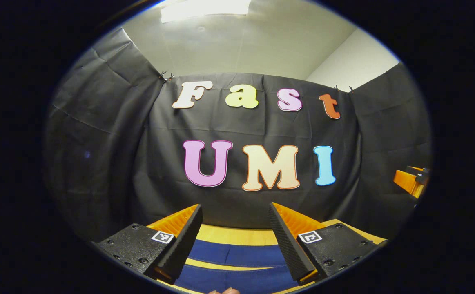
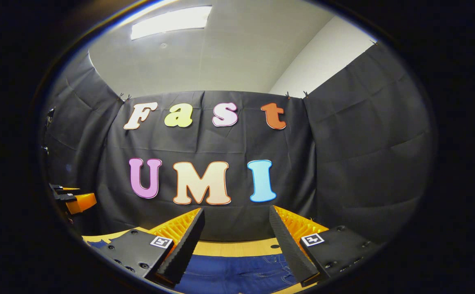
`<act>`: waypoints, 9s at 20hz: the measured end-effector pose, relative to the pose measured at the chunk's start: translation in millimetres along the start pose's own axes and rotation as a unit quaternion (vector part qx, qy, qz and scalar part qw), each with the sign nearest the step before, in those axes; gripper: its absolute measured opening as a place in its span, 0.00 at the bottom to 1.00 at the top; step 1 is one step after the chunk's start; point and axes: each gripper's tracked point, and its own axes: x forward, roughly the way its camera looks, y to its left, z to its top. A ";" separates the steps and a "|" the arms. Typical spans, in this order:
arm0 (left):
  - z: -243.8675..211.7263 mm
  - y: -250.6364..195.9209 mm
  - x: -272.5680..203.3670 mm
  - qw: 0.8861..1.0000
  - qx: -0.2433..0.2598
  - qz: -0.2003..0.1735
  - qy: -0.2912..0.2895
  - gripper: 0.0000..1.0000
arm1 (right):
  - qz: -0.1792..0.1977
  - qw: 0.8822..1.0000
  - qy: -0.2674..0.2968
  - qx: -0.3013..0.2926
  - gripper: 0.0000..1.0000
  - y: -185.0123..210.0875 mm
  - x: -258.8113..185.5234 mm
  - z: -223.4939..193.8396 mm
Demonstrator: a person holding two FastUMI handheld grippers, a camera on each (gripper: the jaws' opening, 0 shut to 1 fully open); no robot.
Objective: Grasp the waist and the cuffs of the jeans and fold them to make the two legs overlap; first hold the waist and fold one-third of the jeans toward the cuffs, then hold the cuffs and fold the remaining one-third in the same direction to finish folding.
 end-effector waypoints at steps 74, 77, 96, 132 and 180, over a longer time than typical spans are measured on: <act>-405.0 198.2 -81.6 0.676 0.500 -0.298 0.452 0.00 | 0.024 0.919 0.221 -0.324 0.99 -105.2 -31.0 -223.2; -405.6 199.2 -80.4 0.669 0.502 -0.294 0.463 0.00 | 0.075 0.885 0.269 -0.374 0.99 -117.3 -40.1 -277.4; -406.2 201.3 -77.1 0.673 0.511 -0.243 0.475 0.00 | 0.237 0.707 0.395 -0.537 0.92 -144.3 -54.9 -434.4; -334.0 190.1 197.6 0.872 0.225 0.028 0.434 0.00 | -0.010 0.924 0.259 -0.280 0.02 -95.5 214.5 -373.4; -228.7 85.6 238.7 0.949 0.065 0.015 0.310 0.95 | -0.189 0.883 0.428 0.026 0.05 -265.3 176.4 -501.0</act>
